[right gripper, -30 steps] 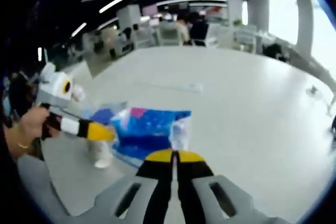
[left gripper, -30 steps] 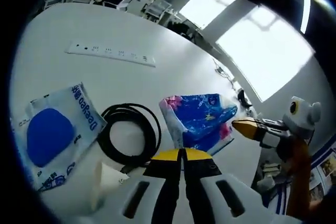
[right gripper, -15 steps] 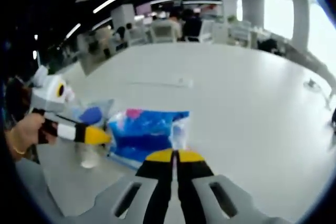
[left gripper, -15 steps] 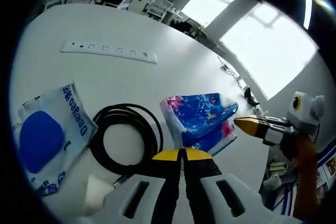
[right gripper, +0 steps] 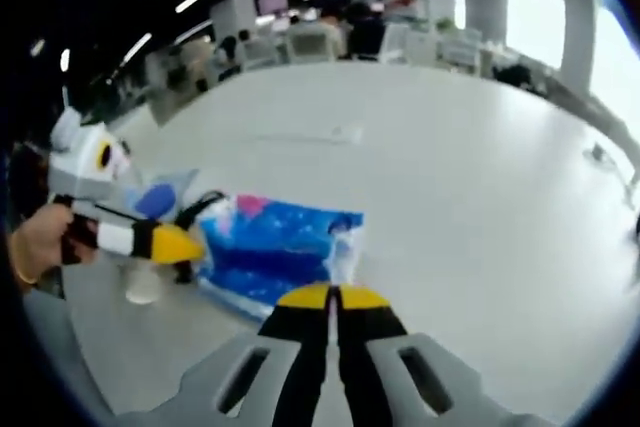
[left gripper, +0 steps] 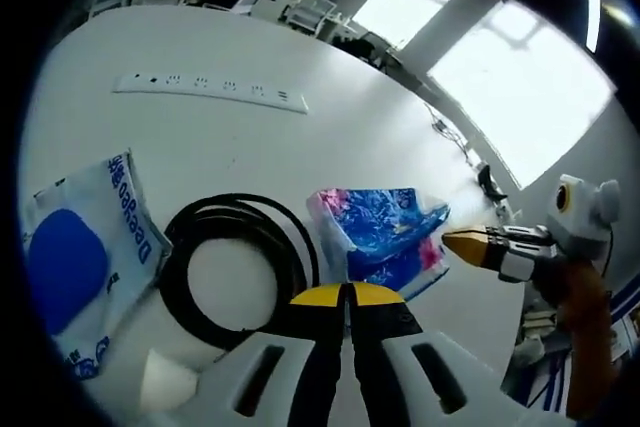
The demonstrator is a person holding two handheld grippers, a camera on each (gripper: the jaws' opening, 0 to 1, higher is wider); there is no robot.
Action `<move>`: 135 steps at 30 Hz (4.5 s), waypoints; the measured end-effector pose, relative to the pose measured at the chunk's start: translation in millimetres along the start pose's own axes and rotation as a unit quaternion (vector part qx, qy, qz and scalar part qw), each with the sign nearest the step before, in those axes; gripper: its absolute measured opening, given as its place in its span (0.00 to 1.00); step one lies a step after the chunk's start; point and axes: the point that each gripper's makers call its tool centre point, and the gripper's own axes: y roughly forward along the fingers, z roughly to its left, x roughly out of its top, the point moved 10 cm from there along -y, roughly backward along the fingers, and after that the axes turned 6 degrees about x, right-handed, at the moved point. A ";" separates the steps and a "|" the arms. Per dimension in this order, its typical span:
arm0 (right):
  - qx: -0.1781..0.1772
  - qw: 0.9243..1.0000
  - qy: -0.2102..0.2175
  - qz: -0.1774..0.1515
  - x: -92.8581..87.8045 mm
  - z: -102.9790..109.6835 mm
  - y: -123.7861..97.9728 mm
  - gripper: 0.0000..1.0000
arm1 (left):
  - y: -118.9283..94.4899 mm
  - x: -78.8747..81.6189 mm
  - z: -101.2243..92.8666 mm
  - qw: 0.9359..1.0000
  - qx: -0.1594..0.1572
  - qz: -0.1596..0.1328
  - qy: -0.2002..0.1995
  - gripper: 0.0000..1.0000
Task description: Arrange the tabletop items into an orderly group along one side of the table until the central work area is clear of visible clutter.
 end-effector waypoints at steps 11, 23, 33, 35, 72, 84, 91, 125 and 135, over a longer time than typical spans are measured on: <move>0.002 1.000 0.013 0.005 -9.4 -4.5 13.5 0.00 | 10.0 -2.0 5.0 1.000 0.016 0.004 -0.007 0.01; -0.005 1.000 0.028 0.002 -19.1 -3.5 18.1 0.00 | 16.0 -2.9 4.0 1.000 0.019 -0.003 -0.015 0.01; -0.008 0.999 0.033 0.009 -21.8 1.2 18.5 0.08 | 10.8 1.4 -3.3 0.999 0.000 -0.021 0.025 0.15; -0.008 0.999 0.036 0.008 -22.1 2.9 18.0 0.09 | 7.9 2.5 -3.0 0.999 0.000 -0.023 0.029 0.18; 0.063 0.996 0.052 -0.034 -1.2 119.8 -13.9 0.85 | -65.0 23.4 37.1 0.991 0.020 -0.115 0.064 0.99; 0.099 0.991 0.082 -0.035 -12.3 152.2 2.3 0.81 | -67.4 21.2 53.1 0.994 0.020 -0.091 0.060 0.89; 0.076 0.990 0.112 -0.030 -16.1 159.3 12.2 0.70 | -62.4 19.2 65.3 0.997 0.024 -0.072 0.008 0.76; 0.013 0.967 0.255 -0.012 -15.8 162.7 66.1 0.30 | -25.2 8.6 78.7 0.995 0.079 0.018 -0.059 0.27; -0.011 0.953 0.301 -0.015 -12.4 158.8 76.5 0.22 | -25.6 7.6 85.9 0.993 0.104 0.024 -0.059 0.13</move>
